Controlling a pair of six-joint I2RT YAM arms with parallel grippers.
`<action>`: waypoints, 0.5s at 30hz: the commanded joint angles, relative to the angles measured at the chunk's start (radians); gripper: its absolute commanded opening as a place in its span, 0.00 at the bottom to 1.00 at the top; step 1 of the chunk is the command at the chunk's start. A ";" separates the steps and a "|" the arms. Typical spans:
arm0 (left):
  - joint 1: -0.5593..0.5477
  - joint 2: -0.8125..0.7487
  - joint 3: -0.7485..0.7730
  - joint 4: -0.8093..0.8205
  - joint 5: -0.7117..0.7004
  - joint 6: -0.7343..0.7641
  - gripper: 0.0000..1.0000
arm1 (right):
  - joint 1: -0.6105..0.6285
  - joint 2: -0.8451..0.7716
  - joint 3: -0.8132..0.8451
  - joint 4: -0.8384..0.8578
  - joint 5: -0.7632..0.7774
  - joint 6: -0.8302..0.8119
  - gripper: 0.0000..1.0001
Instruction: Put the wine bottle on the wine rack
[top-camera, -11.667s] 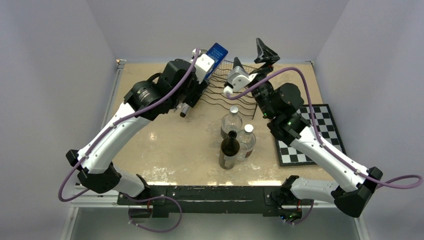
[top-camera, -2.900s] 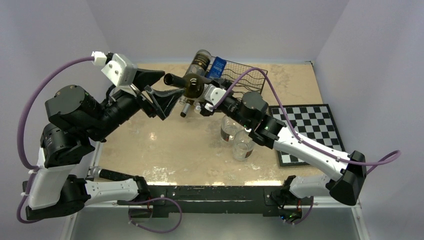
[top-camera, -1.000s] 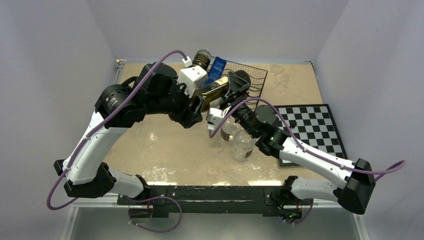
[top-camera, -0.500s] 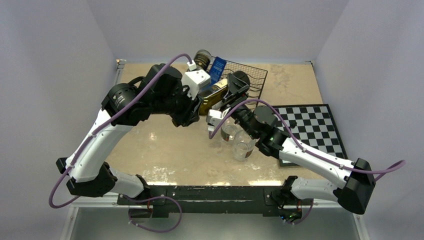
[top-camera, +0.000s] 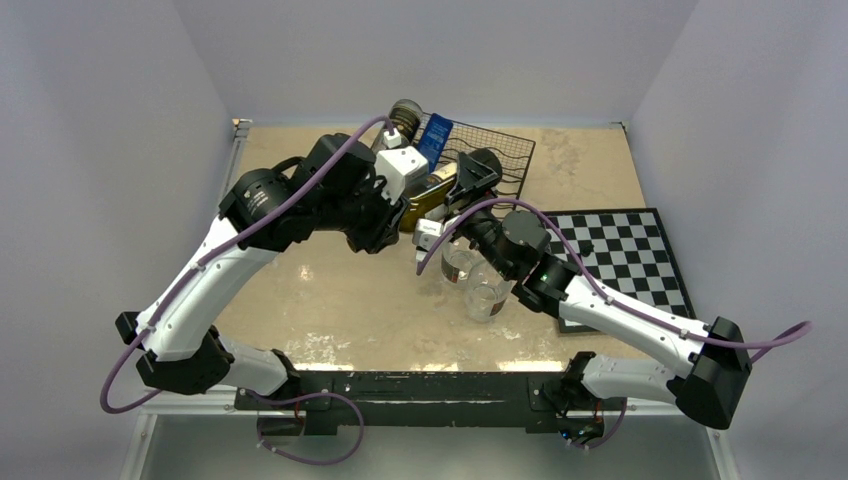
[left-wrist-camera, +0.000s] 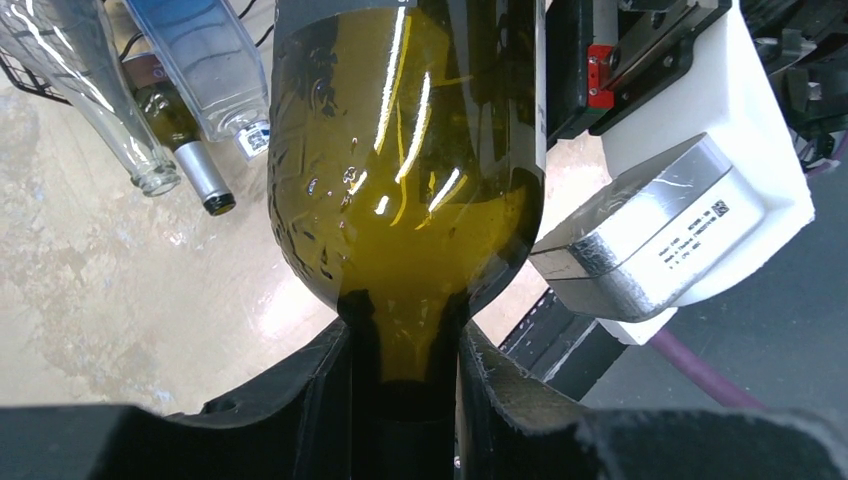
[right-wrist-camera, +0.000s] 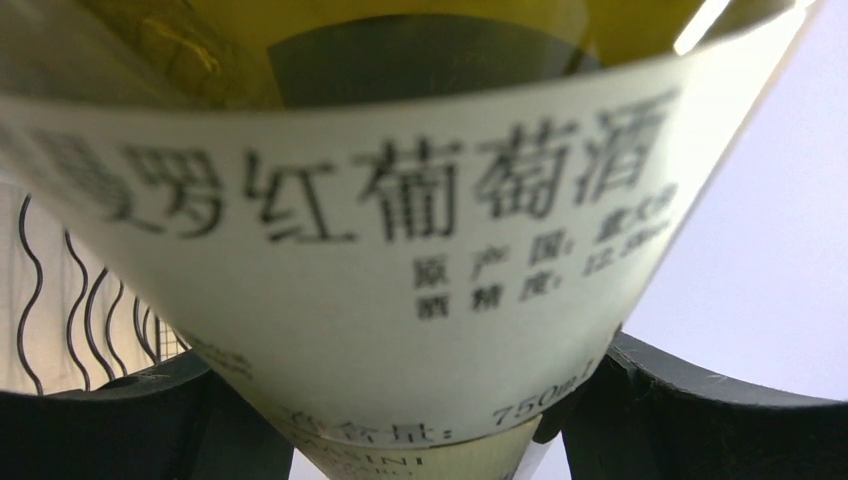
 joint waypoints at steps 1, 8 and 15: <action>-0.002 -0.031 -0.051 0.116 -0.102 0.000 0.00 | 0.007 -0.046 0.016 0.223 -0.041 0.032 0.78; -0.002 -0.068 -0.066 0.206 -0.299 -0.040 0.00 | 0.007 -0.027 0.017 0.211 -0.048 0.003 0.99; 0.000 -0.076 -0.046 0.263 -0.453 -0.025 0.00 | 0.012 -0.018 -0.009 0.209 -0.087 -0.026 0.99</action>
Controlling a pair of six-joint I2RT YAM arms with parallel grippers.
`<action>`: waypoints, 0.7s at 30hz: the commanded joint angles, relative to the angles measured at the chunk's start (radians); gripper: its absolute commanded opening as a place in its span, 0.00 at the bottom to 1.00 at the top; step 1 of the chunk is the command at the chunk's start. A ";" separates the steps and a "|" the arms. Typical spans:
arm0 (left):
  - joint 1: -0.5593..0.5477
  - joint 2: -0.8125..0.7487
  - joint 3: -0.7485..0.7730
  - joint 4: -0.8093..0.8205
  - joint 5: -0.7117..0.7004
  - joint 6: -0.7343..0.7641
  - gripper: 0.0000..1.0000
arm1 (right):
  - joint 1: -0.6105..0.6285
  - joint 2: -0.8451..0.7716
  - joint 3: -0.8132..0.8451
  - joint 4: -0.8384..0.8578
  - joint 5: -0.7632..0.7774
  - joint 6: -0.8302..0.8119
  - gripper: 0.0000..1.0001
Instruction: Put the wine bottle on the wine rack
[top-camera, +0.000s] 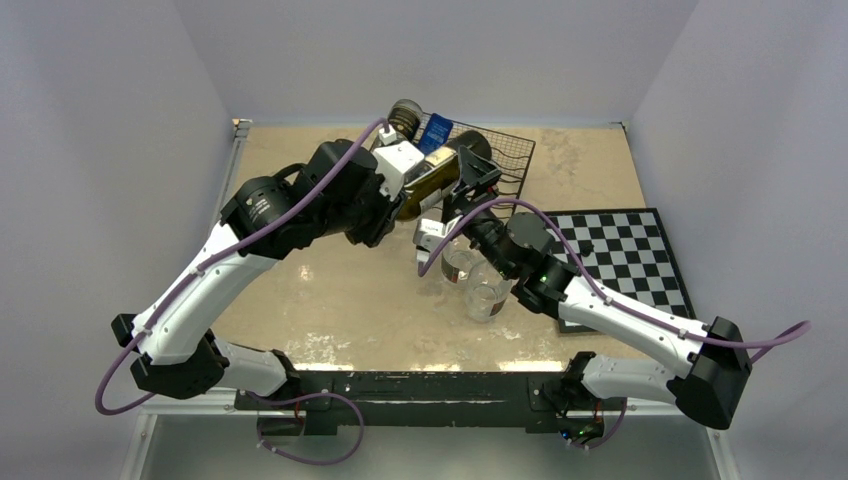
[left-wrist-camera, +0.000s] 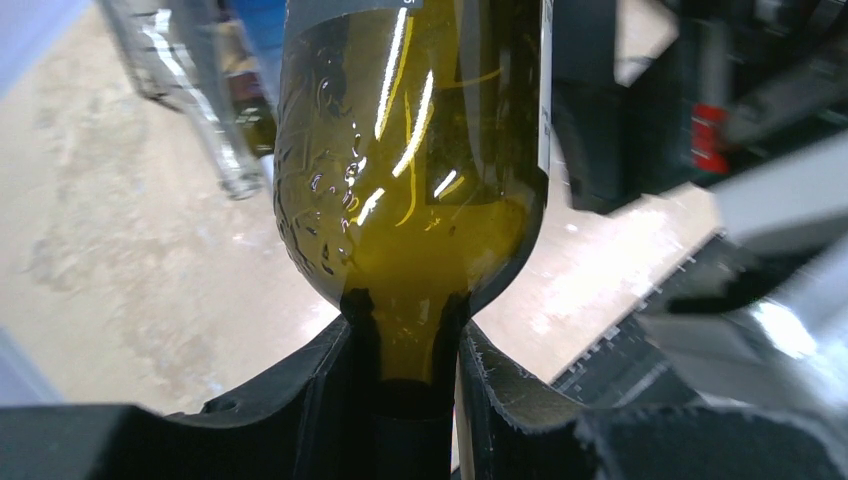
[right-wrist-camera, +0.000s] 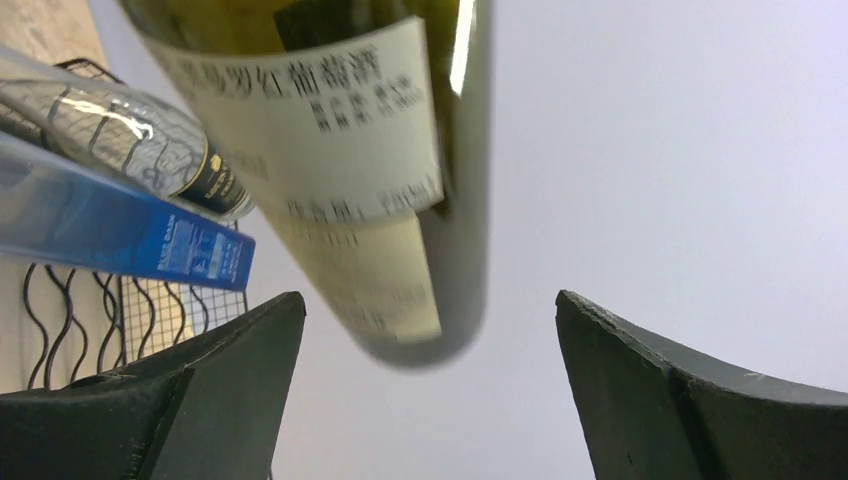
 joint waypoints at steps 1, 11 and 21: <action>0.020 -0.036 0.026 0.170 -0.229 -0.013 0.00 | 0.012 -0.022 0.004 0.111 -0.057 -0.019 0.99; 0.046 -0.093 -0.074 0.199 -0.394 -0.054 0.00 | 0.009 -0.011 0.086 0.114 0.042 0.104 0.99; 0.195 -0.327 -0.422 0.253 -0.430 -0.177 0.00 | -0.058 0.046 0.184 0.074 0.194 0.286 0.99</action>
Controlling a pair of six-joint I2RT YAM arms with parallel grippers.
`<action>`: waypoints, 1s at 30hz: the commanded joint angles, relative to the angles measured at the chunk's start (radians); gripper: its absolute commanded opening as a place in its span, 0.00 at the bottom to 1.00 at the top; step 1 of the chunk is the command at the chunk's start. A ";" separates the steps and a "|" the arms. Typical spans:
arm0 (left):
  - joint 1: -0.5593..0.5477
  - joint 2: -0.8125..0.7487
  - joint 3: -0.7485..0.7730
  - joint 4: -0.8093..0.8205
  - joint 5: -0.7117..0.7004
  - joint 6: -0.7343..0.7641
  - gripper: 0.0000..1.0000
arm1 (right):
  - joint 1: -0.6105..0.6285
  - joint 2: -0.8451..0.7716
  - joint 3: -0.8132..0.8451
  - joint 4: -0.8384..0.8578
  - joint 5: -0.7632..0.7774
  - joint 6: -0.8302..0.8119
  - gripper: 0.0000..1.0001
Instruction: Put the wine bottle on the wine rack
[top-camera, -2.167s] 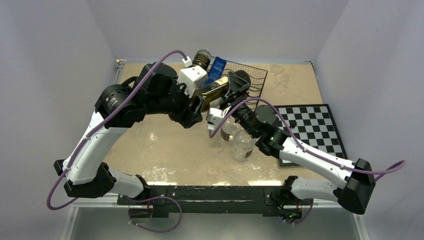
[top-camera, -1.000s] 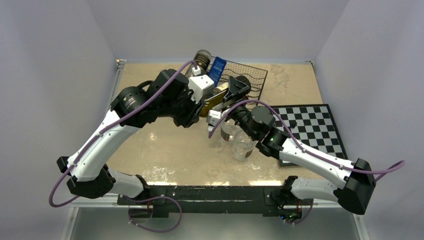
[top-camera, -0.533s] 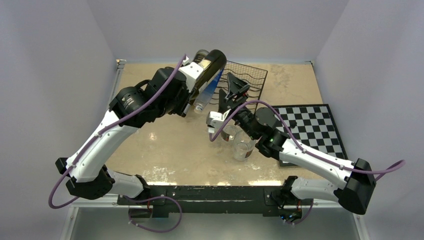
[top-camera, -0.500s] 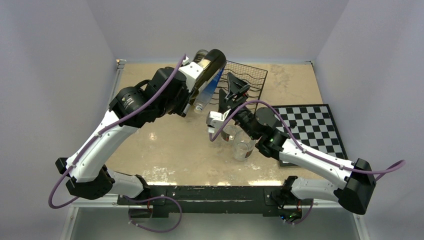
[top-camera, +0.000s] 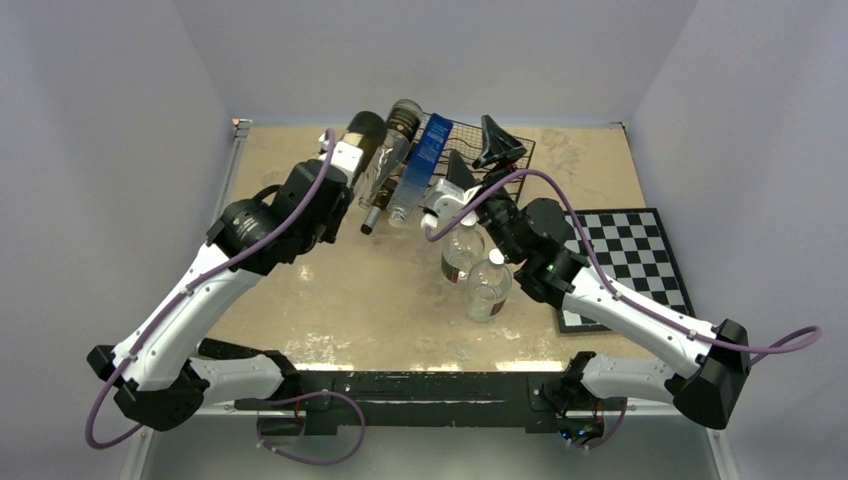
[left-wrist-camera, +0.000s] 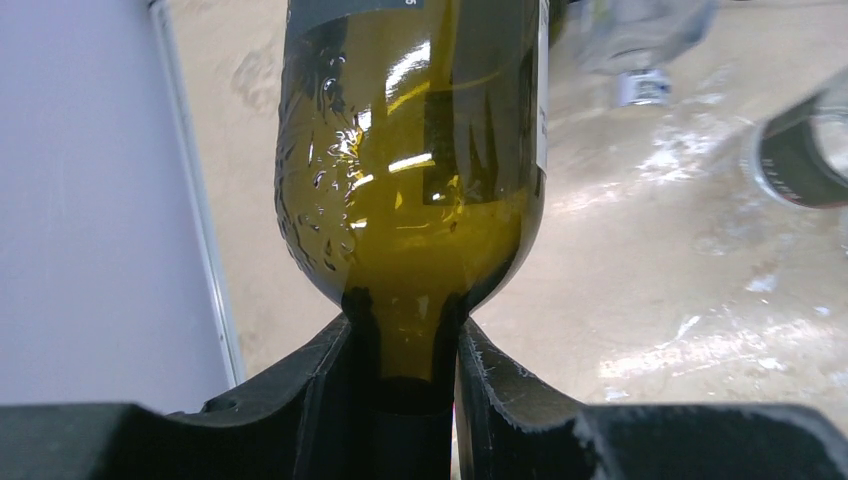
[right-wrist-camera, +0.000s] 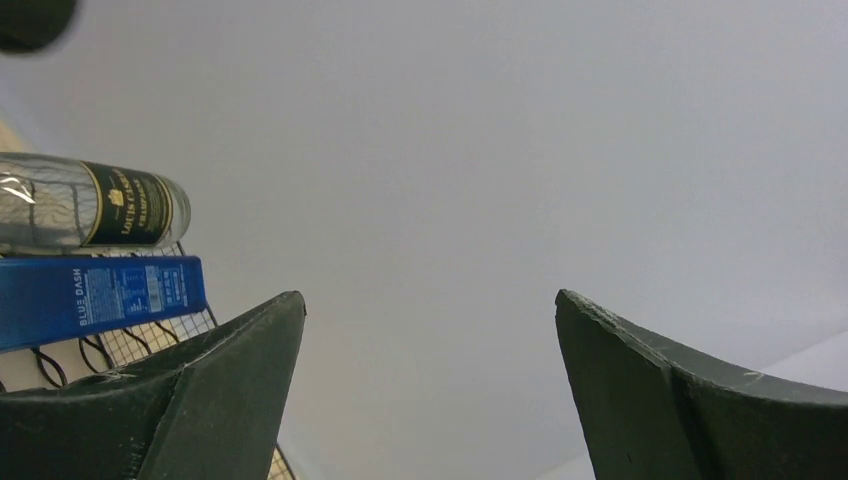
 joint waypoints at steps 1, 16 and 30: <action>0.030 -0.141 -0.096 0.182 -0.092 -0.090 0.00 | -0.025 0.030 0.047 0.023 0.105 0.110 0.99; 0.032 -0.405 -0.548 0.251 0.158 -0.128 0.00 | -0.108 0.006 0.080 -0.071 0.185 0.307 0.99; 0.030 -0.421 -0.621 0.312 0.396 -0.055 0.00 | -0.110 -0.007 0.046 -0.061 0.194 0.321 0.99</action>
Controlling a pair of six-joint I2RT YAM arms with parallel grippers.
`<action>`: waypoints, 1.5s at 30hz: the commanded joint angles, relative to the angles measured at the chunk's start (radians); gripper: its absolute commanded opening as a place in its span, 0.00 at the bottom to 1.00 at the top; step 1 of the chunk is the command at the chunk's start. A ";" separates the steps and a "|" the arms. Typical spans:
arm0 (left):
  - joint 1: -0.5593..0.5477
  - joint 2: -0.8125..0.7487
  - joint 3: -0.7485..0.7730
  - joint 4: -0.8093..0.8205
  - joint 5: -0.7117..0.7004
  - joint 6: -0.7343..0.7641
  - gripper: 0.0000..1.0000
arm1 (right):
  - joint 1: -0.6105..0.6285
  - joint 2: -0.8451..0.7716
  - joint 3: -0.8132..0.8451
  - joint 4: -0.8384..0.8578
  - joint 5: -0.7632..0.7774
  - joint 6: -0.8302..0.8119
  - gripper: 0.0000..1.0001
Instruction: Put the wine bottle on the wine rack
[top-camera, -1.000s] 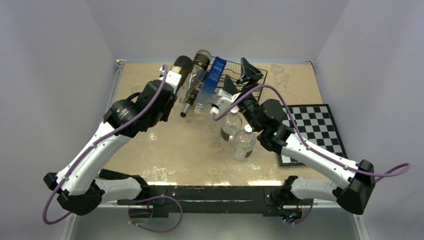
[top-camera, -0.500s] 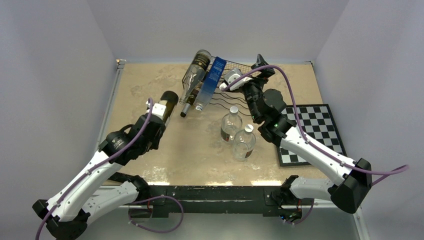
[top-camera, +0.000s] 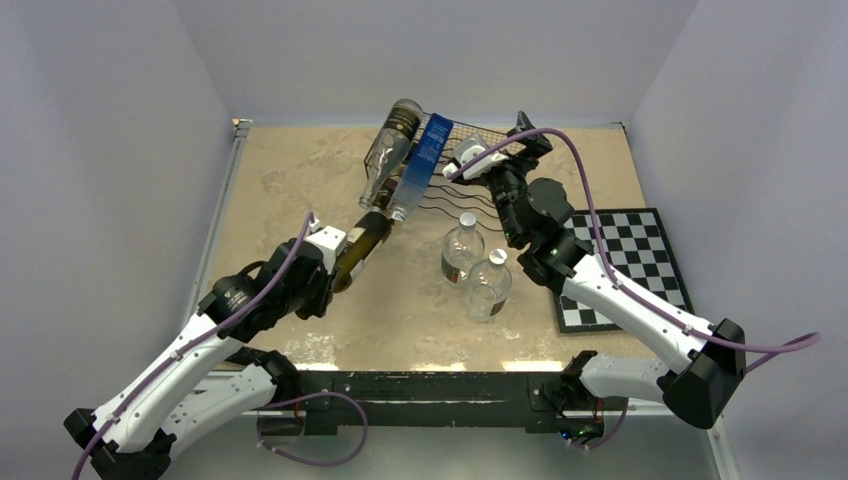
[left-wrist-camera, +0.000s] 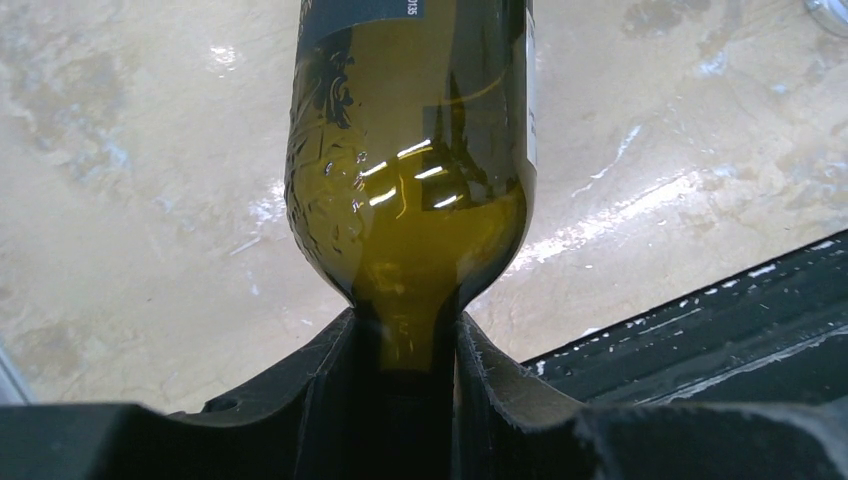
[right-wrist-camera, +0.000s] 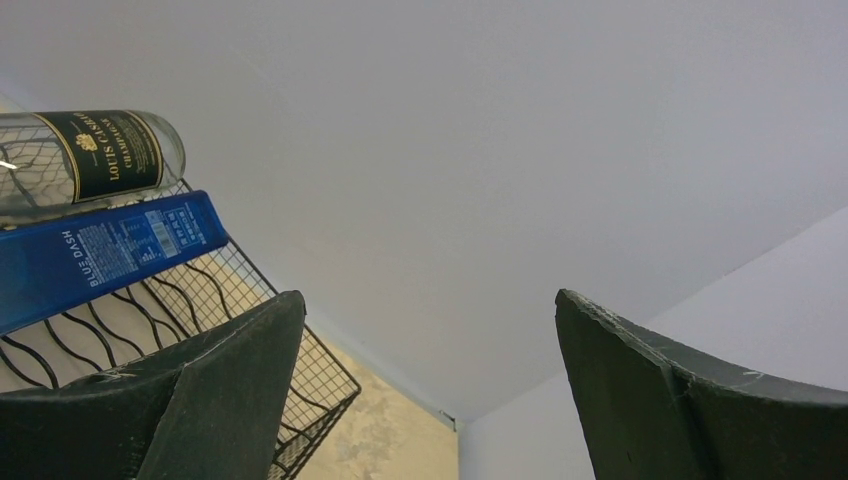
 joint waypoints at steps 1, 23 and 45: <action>-0.001 -0.009 -0.009 0.223 0.062 0.022 0.00 | -0.004 -0.039 0.001 0.034 0.020 0.027 0.99; -0.144 0.140 -0.296 0.898 -0.191 -0.060 0.00 | -0.011 -0.072 -0.009 0.020 0.023 0.005 0.99; -0.162 0.526 -0.273 1.416 -0.300 -0.092 0.00 | -0.011 -0.215 -0.010 -0.207 0.015 0.127 0.99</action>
